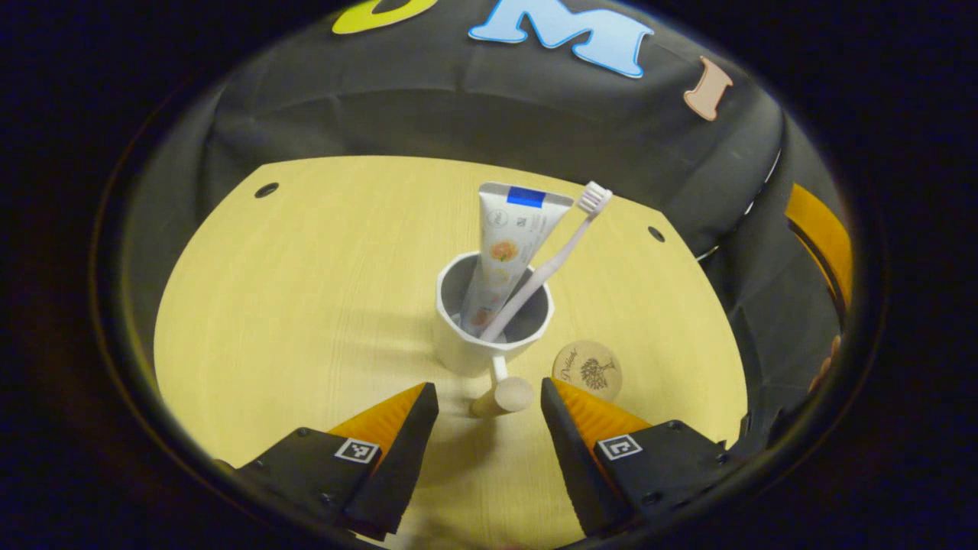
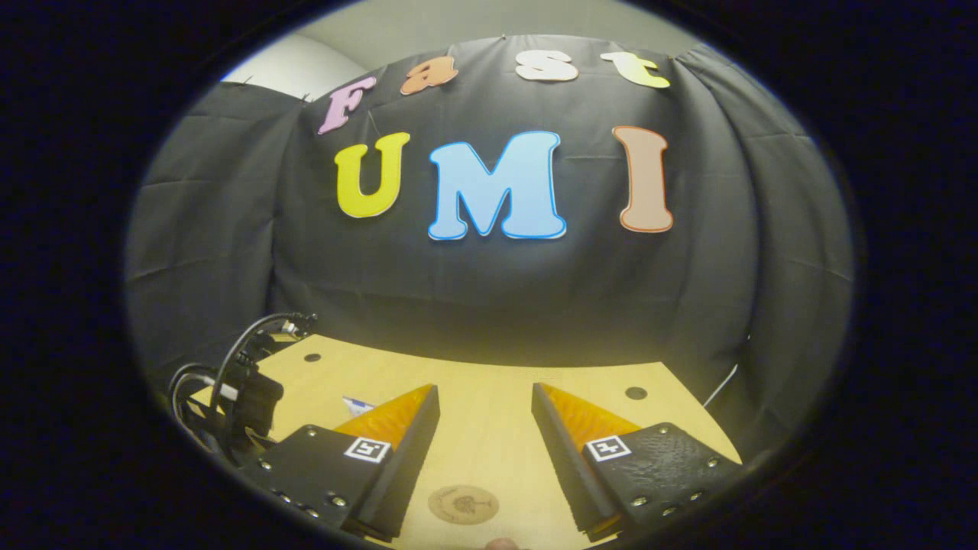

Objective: Put the toothbrush and toothpaste on the desktop into the cup, then pick up the cup and place it on the coaster on the desktop.

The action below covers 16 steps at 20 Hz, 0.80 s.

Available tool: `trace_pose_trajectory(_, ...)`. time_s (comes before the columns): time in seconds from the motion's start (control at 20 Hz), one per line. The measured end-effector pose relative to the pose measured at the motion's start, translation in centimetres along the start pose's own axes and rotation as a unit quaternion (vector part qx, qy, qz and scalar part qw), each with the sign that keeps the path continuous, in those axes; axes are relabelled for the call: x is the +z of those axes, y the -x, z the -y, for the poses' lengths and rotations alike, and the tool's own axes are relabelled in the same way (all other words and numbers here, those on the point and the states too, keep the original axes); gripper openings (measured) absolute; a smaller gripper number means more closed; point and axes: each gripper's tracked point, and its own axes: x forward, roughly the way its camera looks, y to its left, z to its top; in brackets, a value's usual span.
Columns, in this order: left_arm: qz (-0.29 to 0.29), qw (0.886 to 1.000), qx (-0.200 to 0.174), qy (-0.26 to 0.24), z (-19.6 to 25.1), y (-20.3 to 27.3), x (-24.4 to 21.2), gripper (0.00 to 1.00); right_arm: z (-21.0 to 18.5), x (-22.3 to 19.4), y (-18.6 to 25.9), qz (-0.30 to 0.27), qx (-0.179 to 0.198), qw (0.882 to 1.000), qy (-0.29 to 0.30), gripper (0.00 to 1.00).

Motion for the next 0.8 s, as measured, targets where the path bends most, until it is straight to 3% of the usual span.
trace_pose_trajectory(0.3,-0.032,0.999,0.016,0.001,-0.5,-1.9,0.2,0.86,2.9,-2.3,1.4,-0.031,-0.026,0.999,-0.009,0.78)
trace_pose_trajectory(0.5,-0.065,0.998,0.019,0.02,-0.8,-3.0,0.4,0.8,4.0,-3.3,2.3,-0.046,-0.034,0.998,-0.014,0.78)
trace_pose_trajectory(0.55,-0.072,0.997,0.019,0.023,-0.8,-3.3,0.1,0.84,4.3,-3.6,2.5,-0.049,-0.036,0.998,-0.013,0.78)
trace_pose_trajectory(0.8,-0.089,0.995,0.033,0.009,-0.7,-4.4,0.5,0.76,5.3,-4.7,3.1,-0.066,-0.043,0.997,-0.021,0.8)
